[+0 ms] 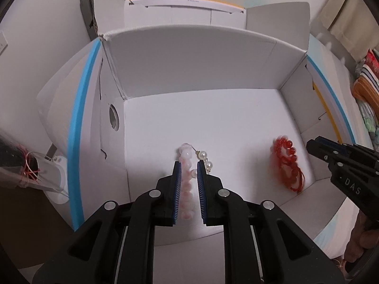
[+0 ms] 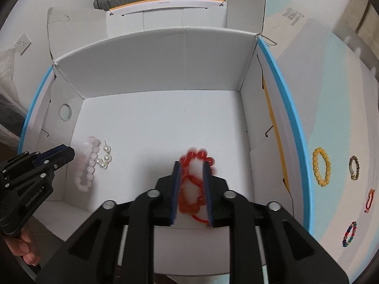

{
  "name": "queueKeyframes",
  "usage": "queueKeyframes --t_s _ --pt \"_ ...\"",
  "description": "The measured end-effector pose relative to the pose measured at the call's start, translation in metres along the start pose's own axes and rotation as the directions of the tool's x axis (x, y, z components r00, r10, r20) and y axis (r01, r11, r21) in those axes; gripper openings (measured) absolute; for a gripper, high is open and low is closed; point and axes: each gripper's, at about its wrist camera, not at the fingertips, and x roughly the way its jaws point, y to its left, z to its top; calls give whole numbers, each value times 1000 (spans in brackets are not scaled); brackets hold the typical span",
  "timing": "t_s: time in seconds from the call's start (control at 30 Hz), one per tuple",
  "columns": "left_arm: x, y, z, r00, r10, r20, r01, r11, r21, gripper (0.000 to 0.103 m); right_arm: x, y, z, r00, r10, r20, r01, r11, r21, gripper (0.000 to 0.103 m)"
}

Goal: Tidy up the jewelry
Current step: 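Open both tools to drop the two bracelets into the box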

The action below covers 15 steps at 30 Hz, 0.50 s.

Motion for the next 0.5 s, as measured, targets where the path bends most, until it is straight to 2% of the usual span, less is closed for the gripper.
queueKeyframes --t_s 0.03,0.07,0.17,0.2,0.23,0.3,0.37,0.43,0.5 --pt "-1 -2 0 1000 1 6 -1 1000 0 32 -4 0 0 1000 0 8 0 1000 1 40" --pt "-5 -3 0 1000 1 16 -1 1000 -3 38 -8 0 1 1000 4 15 -4 1000 1 53" --pt "-14 -9 1 999 -7 35 6 1000 11 51 -26 -3 0 998 11 61 -11 1000 4 70" --pt "-15 -11 0 999 -7 40 6 1000 15 56 -32 -6 -1 997 14 74 -15 1000 11 73" --pt "-19 -13 0 999 3 50 -4 1000 18 69 -37 -8 -1 996 17 84 -19 1000 17 78" --pt "-27 -17 0 996 27 86 -29 999 22 79 -48 -15 -3 995 15 103 -18 999 28 83" --pt "-33 -20 1 994 30 107 -33 999 33 81 -57 -23 -6 993 17 117 -22 999 40 93" --pt "-37 -26 4 993 23 117 -27 999 34 91 -67 -32 -9 990 15 139 -22 998 51 96" --pt "-45 -30 5 990 25 142 -31 999 41 95 -75 -41 -14 987 12 159 -23 997 67 96"
